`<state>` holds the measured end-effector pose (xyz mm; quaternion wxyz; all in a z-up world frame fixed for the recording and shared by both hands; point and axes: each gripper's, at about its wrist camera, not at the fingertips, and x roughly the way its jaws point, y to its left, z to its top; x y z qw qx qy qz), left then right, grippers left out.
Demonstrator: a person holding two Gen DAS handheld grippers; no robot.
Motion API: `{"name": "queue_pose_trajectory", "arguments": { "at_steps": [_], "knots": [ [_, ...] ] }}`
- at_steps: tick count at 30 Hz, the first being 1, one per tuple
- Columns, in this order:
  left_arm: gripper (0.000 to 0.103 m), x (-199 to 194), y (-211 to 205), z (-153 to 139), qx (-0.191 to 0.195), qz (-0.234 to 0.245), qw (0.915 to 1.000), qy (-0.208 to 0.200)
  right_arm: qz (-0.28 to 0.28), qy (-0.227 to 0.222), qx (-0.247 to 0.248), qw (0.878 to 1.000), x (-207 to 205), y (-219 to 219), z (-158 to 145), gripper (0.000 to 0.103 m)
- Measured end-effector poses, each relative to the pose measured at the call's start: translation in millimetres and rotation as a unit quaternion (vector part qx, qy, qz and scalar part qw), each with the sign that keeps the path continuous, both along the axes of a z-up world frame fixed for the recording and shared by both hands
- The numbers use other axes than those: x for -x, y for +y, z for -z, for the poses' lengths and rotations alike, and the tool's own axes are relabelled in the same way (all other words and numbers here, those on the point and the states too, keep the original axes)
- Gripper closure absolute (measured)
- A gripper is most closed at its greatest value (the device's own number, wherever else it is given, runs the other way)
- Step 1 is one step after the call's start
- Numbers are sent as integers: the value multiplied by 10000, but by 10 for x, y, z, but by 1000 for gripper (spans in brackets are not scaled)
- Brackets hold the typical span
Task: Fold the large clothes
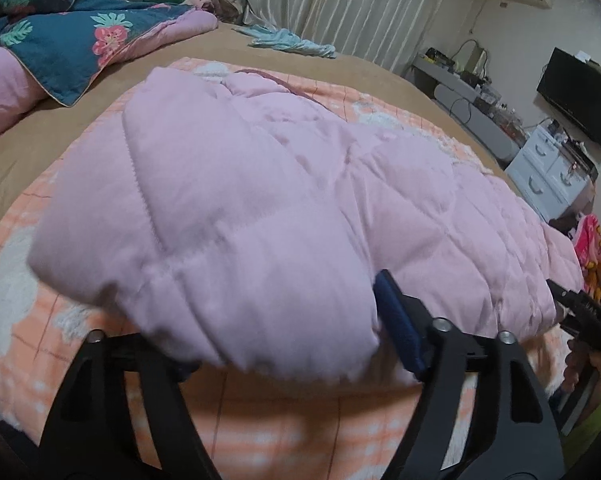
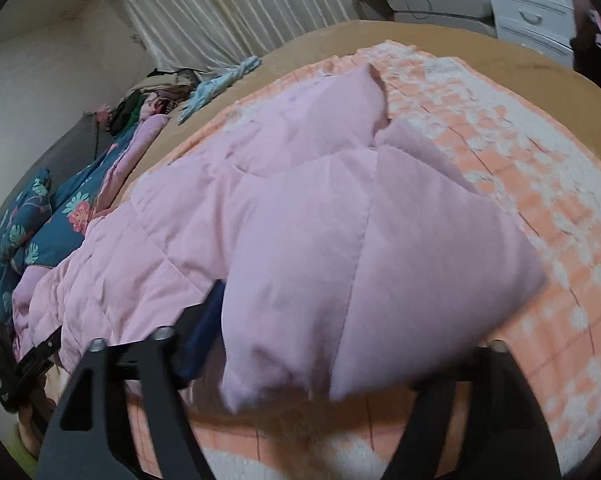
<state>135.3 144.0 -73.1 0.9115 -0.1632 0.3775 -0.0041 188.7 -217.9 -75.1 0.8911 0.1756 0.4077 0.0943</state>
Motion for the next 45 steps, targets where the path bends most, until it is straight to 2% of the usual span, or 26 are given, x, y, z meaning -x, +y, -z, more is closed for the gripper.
{"name": "queue_pose_trajectory", "arguments": {
  "at_steps": [1,2,3,5,9,14,22,28,34,38,45],
  "knots": [
    [29,36,-8,-20,-31,12,10000,29,25,20,45,10000,33,-2,-15,18],
    [24,88,-13,-55,-67,26,10000,61,40,22,75,10000,87,8,-57,14],
    [15,122,-37,-76,-84,37,9999,82,49,3,90,9999,141,6,-97,10],
    [9,213,-89,-134,-191,81,9997,121,103,-108,242,9996,296,13,-200,5],
    [9,367,-177,-255,-300,196,9993,60,-108,-458,473,9978,596,131,-468,4],
    [9,554,-300,-537,-406,347,9982,-258,-436,-984,818,9908,968,317,-781,4],
    [9,831,-553,-778,-420,638,9959,-490,-693,-1470,1010,9815,1500,532,-1091,4],
    [9,1028,-731,-799,-490,800,9938,-602,-809,-1564,1169,9774,1814,732,-1130,4],
    [9,1198,-868,-761,-563,930,9918,-676,-713,-1455,1271,9786,2013,821,-1025,4],
    [9,1252,-920,-700,-538,985,9916,-639,-725,-1292,1302,9804,2069,860,-894,4],
    [9,1287,-928,-689,-581,981,9913,-653,-717,-1365,1294,9795,2104,870,-898,4]
  ]
}}
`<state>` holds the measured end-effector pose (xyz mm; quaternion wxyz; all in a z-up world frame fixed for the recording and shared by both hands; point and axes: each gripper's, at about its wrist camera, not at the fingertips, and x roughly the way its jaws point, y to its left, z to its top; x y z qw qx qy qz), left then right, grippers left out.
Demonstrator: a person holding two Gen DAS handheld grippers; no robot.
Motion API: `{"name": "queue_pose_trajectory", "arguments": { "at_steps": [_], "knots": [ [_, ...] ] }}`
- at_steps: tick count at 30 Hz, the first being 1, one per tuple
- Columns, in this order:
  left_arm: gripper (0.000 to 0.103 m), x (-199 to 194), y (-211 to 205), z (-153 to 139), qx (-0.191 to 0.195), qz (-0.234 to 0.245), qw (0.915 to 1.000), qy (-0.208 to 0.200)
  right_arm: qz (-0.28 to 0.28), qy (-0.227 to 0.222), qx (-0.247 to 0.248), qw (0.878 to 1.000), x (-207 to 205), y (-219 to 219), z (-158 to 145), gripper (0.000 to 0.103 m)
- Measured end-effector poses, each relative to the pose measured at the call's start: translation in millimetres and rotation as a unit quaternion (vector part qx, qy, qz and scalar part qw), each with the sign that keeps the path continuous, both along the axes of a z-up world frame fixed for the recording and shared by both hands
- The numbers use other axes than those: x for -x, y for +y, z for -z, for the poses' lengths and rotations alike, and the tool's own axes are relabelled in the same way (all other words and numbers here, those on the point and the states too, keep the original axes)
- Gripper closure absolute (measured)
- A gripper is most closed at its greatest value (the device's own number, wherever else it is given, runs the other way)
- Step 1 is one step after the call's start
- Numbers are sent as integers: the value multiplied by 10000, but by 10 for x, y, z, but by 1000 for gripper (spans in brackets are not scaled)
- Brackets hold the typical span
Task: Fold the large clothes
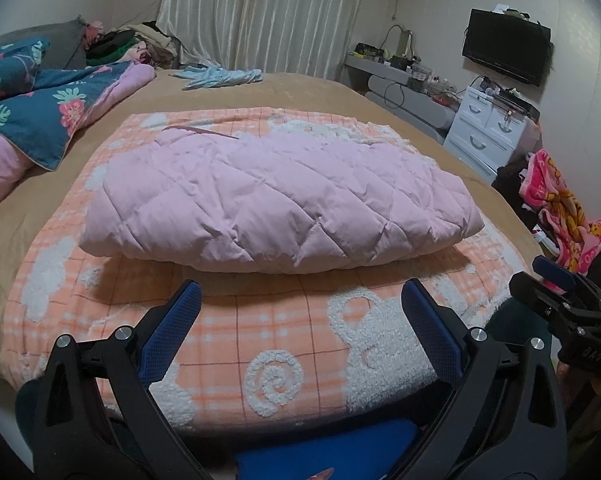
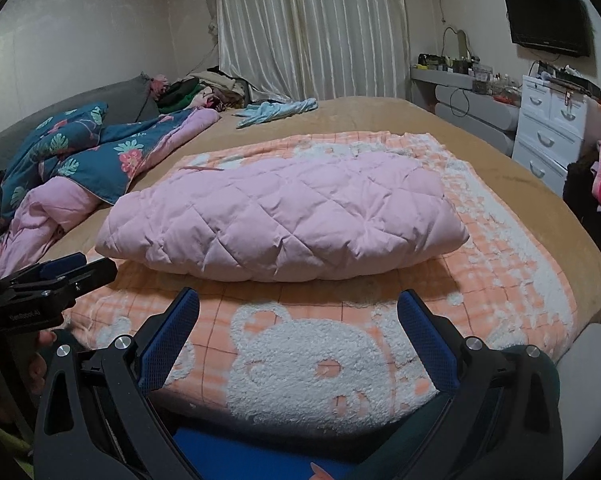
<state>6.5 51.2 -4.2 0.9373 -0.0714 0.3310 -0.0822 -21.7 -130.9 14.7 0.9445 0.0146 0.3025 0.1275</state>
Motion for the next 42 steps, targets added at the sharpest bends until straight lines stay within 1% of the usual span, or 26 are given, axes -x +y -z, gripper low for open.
{"name": "queue_pose_trajectory", "arguments": {
  "at_steps": [18,42],
  "knots": [
    [9,50,23,-17,-50,-55,10000,13,-101,-5,6,9999,34,25,-59,4],
    [9,62,28,-66,-156,-60,9999,-12,-123,57,9,9999,4,42,-34,4]
  ]
}}
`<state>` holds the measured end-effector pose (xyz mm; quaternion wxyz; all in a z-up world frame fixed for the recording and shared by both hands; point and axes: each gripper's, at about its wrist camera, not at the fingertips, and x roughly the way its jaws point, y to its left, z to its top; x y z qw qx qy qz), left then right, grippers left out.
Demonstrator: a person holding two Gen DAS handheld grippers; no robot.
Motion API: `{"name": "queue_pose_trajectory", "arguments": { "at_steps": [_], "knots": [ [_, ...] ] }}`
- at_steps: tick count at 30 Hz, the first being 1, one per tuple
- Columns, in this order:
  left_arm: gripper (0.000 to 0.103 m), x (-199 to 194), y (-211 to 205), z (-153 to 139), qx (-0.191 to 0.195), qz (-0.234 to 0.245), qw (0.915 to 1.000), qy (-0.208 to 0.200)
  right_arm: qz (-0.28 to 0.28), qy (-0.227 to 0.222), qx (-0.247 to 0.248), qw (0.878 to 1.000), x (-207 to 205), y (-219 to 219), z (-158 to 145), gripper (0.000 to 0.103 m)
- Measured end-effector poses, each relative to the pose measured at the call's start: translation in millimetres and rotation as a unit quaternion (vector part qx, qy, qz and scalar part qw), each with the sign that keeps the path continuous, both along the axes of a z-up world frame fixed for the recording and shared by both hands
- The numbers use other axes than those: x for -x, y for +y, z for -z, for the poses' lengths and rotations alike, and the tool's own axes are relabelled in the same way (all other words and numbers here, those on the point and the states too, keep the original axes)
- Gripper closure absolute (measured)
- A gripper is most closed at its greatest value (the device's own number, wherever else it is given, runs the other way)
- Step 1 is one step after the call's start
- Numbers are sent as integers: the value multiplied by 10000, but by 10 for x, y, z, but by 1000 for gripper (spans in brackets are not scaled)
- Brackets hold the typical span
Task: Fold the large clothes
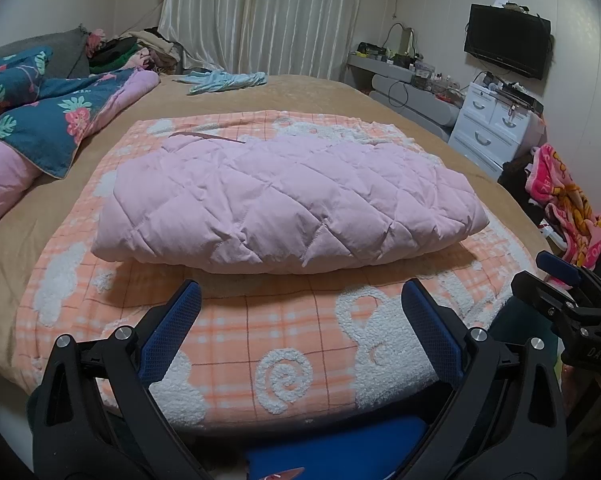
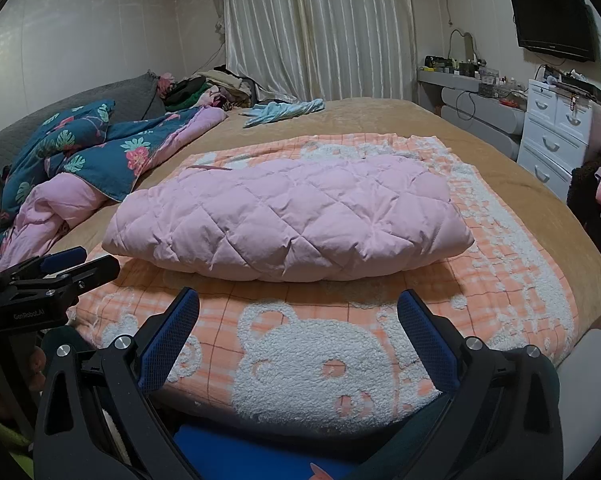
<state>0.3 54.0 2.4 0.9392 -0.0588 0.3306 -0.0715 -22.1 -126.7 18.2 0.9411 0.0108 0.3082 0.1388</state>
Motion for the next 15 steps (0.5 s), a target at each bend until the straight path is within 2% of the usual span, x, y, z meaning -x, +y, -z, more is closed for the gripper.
{"name": "queue_pose_trajectory", "arguments": {
  "at_steps": [15],
  "knots": [
    [9,-7,6,-1,-13,23,10000,8,-6,37,-7,10000,-13,-4,45,4]
  ]
}}
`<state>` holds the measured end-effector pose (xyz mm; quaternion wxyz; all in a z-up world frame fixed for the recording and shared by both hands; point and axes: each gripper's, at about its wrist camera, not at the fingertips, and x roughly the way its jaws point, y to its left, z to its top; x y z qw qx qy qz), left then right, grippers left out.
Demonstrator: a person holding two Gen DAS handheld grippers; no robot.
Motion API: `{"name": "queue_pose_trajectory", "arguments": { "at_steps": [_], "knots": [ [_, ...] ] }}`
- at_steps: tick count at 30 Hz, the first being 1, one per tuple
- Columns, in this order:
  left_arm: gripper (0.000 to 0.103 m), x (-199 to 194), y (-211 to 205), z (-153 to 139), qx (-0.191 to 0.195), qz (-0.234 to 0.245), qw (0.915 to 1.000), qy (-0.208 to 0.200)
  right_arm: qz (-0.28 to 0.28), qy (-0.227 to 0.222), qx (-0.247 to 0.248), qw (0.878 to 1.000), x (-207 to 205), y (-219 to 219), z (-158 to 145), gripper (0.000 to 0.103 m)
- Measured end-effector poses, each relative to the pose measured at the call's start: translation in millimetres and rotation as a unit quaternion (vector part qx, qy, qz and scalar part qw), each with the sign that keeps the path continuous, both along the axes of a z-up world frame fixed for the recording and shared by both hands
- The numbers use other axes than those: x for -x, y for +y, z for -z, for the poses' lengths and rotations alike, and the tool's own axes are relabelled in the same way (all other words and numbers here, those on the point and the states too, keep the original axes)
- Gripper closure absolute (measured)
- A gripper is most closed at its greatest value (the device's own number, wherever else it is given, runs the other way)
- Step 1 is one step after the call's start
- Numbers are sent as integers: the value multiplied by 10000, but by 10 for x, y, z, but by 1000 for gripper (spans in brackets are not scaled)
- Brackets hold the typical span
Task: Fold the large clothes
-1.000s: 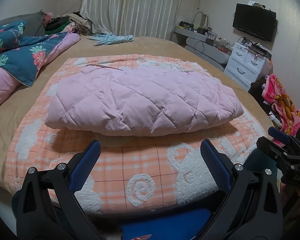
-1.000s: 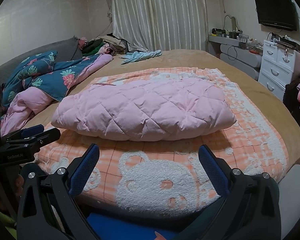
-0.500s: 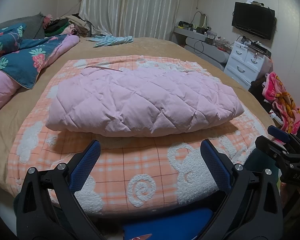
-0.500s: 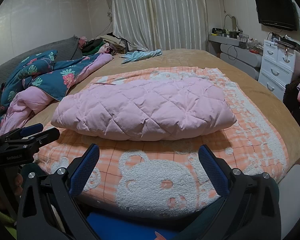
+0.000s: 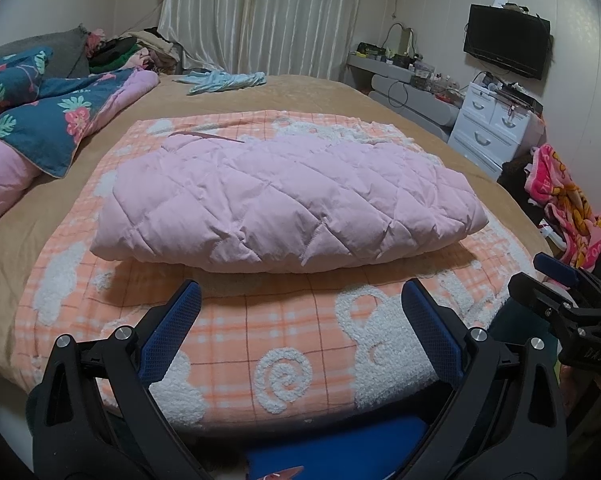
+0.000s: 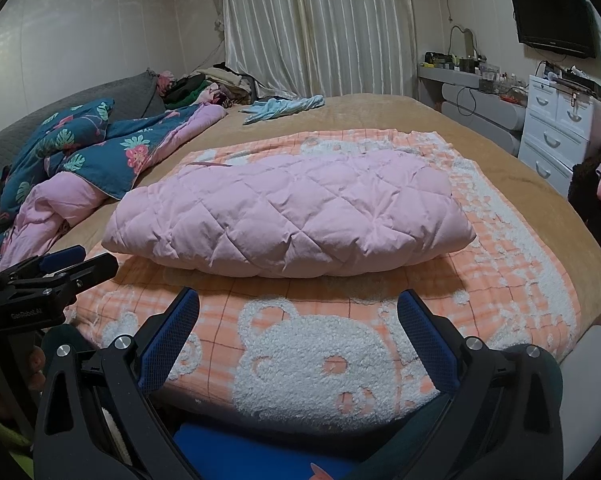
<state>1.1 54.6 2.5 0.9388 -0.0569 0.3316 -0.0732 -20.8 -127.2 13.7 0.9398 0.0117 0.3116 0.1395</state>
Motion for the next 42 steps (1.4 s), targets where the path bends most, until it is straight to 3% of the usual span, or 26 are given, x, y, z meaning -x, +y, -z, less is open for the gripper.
{"name": "queue_pose_trajectory", "arguments": {
  "at_steps": [20,33,39,42],
  "knots": [
    [9,-5,4,6,-29,-3,10000,-10,-1,18,16,10000,11,-13,-1,4],
    [9,5,-21,60,-12,239,9997,55,122,-3,112,9999,28,-49,-30,4],
    [9,-32,-12,125,-14,98,9997,229,350,-101,65,9993,56,-200,-78,4],
    [9,-76,30,155,-67,-51,9996,276,717,-165,-77,9973,27,-473,-121,4]
  ]
}}
